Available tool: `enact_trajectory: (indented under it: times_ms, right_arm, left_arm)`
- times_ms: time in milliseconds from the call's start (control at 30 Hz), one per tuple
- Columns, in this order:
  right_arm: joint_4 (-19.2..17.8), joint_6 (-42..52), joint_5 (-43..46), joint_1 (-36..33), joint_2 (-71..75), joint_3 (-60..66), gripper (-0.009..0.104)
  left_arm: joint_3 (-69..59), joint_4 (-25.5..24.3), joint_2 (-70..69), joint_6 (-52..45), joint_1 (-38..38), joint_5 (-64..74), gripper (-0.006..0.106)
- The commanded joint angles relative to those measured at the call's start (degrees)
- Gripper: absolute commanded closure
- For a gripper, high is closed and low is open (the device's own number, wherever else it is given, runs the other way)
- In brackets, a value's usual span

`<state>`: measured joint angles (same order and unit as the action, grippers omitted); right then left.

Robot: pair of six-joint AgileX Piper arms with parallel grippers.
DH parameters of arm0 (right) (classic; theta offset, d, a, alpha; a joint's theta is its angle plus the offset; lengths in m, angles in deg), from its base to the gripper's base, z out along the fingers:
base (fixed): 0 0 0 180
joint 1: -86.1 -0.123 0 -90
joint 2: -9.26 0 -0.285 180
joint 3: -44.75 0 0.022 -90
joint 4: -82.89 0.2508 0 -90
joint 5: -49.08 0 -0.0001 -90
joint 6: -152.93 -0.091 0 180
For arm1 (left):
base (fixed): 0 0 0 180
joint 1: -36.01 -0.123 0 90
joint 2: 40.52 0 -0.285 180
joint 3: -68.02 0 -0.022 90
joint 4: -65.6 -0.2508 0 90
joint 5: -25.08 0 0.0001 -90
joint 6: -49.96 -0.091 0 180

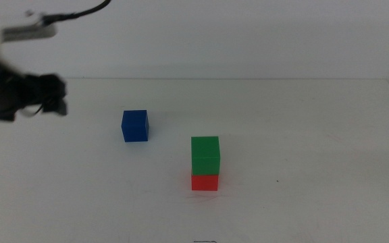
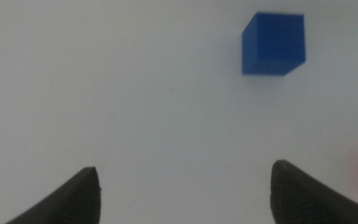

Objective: Stack red cubes first, then green, then blue cubes in a specific spot.

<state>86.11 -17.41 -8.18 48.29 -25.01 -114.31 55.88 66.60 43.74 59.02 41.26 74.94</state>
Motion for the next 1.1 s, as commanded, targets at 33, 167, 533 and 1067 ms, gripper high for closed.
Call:
enact_trajectory:
  times_ms: [33, 167, 533, 1067]
  right_arm:
    - [-0.32, 0.53, 3.87, 0.32, -0.82, -1.2, 0.013]
    - [-0.32, 0.53, 3.87, 0.32, -0.82, -1.2, 0.013]
    - [-0.32, 0.53, 3.87, 0.32, -0.82, -1.2, 0.013]
    - [-0.32, 0.53, 3.87, 0.32, -0.82, -1.2, 0.013]
  left_arm:
    - [10.52, -0.41, 6.86, 1.49, 2.68, 2.1, 0.007]
    - [20.89, -1.0, 16.93, 2.21, 4.98, 6.18, 0.007]
    - [41.42, -1.0, 37.53, 2.1, 10.9, 10.25, 0.007]
    - [43.97, -1.0, 46.48, 2.46, 11.24, 6.3, 0.007]
